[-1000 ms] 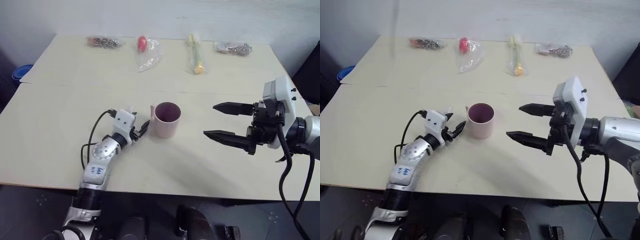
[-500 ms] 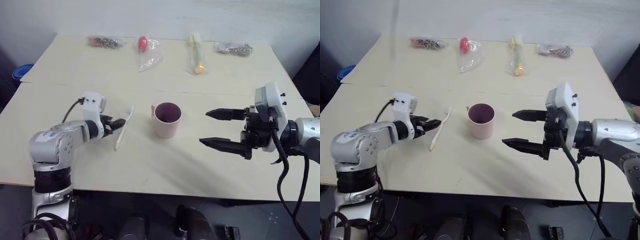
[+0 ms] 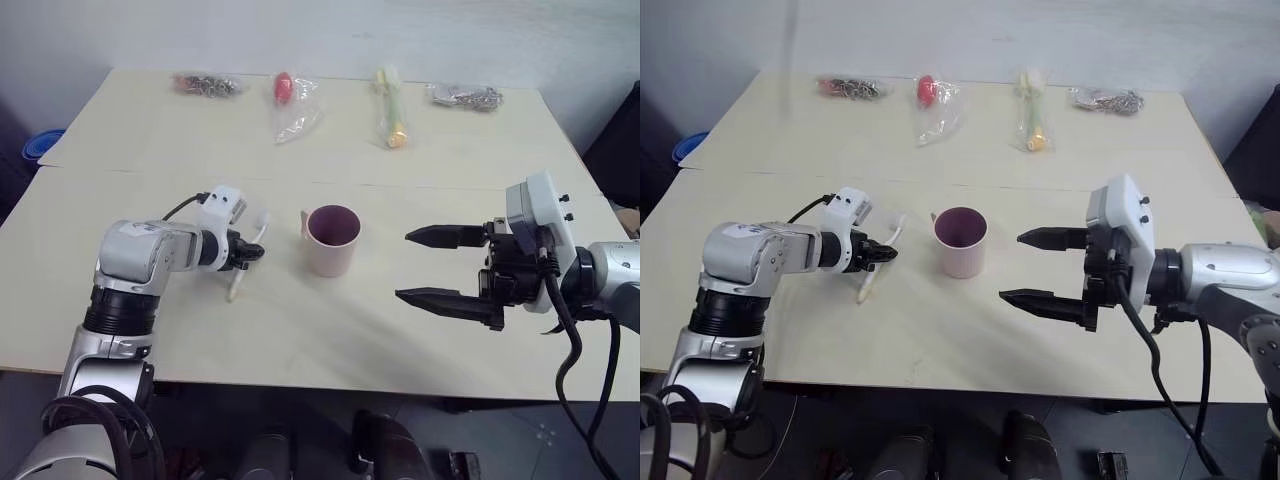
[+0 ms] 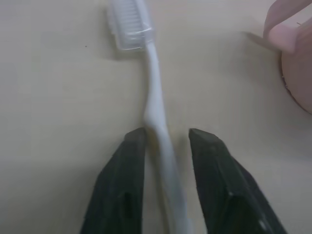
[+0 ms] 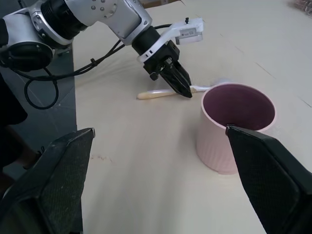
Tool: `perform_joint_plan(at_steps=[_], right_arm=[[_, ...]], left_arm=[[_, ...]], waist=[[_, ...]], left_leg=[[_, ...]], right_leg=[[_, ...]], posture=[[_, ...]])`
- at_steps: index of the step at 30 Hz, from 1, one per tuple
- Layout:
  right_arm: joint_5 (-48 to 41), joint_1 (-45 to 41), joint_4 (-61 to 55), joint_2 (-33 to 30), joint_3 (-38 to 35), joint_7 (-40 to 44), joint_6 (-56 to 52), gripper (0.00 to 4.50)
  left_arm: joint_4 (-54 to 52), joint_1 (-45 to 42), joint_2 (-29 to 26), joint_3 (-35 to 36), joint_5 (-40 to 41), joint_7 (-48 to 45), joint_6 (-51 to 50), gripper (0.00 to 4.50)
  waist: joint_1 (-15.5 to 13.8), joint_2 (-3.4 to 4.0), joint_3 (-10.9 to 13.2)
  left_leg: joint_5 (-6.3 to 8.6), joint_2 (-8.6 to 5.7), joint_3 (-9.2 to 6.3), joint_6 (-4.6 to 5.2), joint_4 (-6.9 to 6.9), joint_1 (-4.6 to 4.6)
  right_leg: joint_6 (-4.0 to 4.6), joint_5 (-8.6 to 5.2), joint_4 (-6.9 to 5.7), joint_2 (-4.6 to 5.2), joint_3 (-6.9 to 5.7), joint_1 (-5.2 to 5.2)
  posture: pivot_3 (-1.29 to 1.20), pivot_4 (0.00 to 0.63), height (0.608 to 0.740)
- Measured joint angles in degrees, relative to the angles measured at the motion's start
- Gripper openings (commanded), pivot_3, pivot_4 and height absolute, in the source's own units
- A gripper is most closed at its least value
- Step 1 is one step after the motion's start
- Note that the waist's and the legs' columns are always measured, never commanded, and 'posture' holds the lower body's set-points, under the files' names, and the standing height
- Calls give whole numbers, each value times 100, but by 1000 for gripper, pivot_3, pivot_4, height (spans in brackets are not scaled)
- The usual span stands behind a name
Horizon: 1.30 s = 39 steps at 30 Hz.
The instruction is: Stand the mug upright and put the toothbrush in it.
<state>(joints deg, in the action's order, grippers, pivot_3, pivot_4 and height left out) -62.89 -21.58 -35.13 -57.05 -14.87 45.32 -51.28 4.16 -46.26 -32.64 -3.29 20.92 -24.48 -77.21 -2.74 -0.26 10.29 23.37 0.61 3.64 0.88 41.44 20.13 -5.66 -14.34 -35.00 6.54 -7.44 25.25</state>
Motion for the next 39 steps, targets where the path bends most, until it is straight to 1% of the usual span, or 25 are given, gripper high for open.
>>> perform_joint_plan(at_steps=[2, 5, 7, 10, 12, 14, 15, 17, 22, 24, 26, 28, 29, 33, 35, 36, 38, 39], right_arm=[[-16, 4, -42, 0, -80, -37, 1, 4500], [-52, 21, -58, 0, -148, -104, 3, 4500], [-81, 78, -66, 0, -171, -142, 1, 4500], [-157, 196, -67, 0, -273, -205, 0, 4500], [-180, 234, -66, 0, -362, -238, 0, 4500], [-184, 245, -66, 0, -368, -254, 0, 4500], [-184, 260, -64, 0, -369, -263, 0, 4500], [-183, 264, -63, 0, -368, -274, -1, 4500], [-187, 259, -60, 0, -368, -344, -1, 4500], [-236, 261, -60, 0, -369, -419, -2, 4500], [-282, 260, -62, 0, -369, -458, -4, 4500], [-362, 260, -69, 0, -369, -525, -5, 4500], [-391, 259, -75, 0, -369, -560, -5, 4500], [-436, 259, -78, 0, -369, -648, -5, 4500], [-436, 257, -74, 0, -369, -662, -5, 4500], [-435, 250, -71, 0, -365, -663, -4, 4500], [-422, 226, -52, 0, -356, -660, -1, 4500], [-410, 205, -27, 0, -348, -648, 1, 4500]], left_arm=[[179, -78, 88, 99, -20, 29, 21, 99], [533, -179, 351, 465, -59, 223, 122, 98], [807, -265, 598, 872, -92, 484, 465, 98], [990, -438, 959, 1551, -61, 704, 1706, 98], [985, -700, 1308, 2108, 157, 726, 2696, 98], [866, -977, 1551, 2350, 384, 668, 3363, 98], [699, -1049, 1680, 2363, 474, 584, 3628, 98], [417, -1078, 1939, 2210, 621, 409, 3841, 98], [-61, -665, 2653, 1346, 799, 106, 3861, 98], [-151, -417, 2795, 978, 738, 53, 3978, 98], [-150, -313, 2819, 794, 653, 27, 4076, 98], [-147, -168, 2805, 628, 522, -17, 4287, 829], [-148, -117, 2770, 600, 506, -49, 4313, 1083], [-225, 39, 2659, 645, 587, -135, 4292, 2370], [-433, 120, 2552, 691, 678, -166, 4258, 3028], [-538, 136, 2492, 731, 727, -180, 4204, 3286], [-831, 156, 2303, 843, 905, -195, 4018, 3286], [-1017, 158, 2109, 956, 1022, -226, 3914, 3286]], waist=[[-11, 0, 0], [-22, -1, 0], [-21, -3, 2], [-20, -8, 5], [-32, -10, 6], [-30, -10, 5], [-27, -10, 5], [-31, -10, 5], [-17, -10, 5], [10, -9, 4], [19, -9, 4], [22, -9, 4], [16, -9, 4], [-6, -9, 4], [-19, -9, 4], [-19, -9, 4], [-10, -9, 4], [-3, -8, 4]], left_leg=[[0, 0, 0, 0, 2, 0], [0, 0, -2, 0, 6, 1], [0, 1, -4, 0, 9, 4], [0, 3, -6, 0, 9, 11], [0, 0, -7, 0, 10, 13], [0, -1, -6, 0, 10, 13], [0, -2, -4, 0, 9, 12], [0, -3, -3, 0, 9, 10], [0, -2, -2, 1, 10, 10], [0, 1, 2, 1, 4, 4], [0, 2, 3, 1, 4, 4], [0, 2, 3, 1, 4, 5], [0, 2, 2, 1, 5, 5], [0, 1, -1, 1, 8, 7], [0, 0, -2, 1, 9, 9], [0, 0, -2, 2, 9, 9], [0, 2, -3, 2, 9, 8], [0, 3, -3, 1, 8, 7]], right_leg=[[0, 0, -1, 0, 0, -1], [0, 0, -2, 1, -2, -3], [0, 0, -3, 0, -3, -1], [0, 0, 0, 1, -9, 3], [-1, 1, 0, 6, -11, 4], [-2, 1, 2, 7, -10, 3], [-2, 1, 1, 7, -9, 3], [-2, 1, 0, 6, -10, 2], [-3, 2, 0, 3, -8, 1], [-2, 2, -1, 0, -3, 2], [-2, 2, 0, -1, -4, 3], [-2, 2, 0, -1, -3, 3], [-2, 2, 0, -1, -3, 3], [-2, 2, 0, 2, -4, 2], [-2, 2, 1, 3, -5, 2], [-2, 2, 0, 4, -5, 2], [-2, 2, 1, 2, -4, 2], [-2, 2, 0, 2, -4, 2]], posture=[[0, 150, 740], [0, 150, 740], [0, 150, 740], [0, 150, 740], [0, 150, 740], [0, 150, 740], [0, 150, 740], [0, 150, 740], [0, 150, 740], [0, 150, 740], [0, 150, 740], [0, 150, 740], [0, 150, 740], [0, 150, 740], [0, 150, 740], [0, 150, 740], [0, 150, 740], [0, 150, 740]])
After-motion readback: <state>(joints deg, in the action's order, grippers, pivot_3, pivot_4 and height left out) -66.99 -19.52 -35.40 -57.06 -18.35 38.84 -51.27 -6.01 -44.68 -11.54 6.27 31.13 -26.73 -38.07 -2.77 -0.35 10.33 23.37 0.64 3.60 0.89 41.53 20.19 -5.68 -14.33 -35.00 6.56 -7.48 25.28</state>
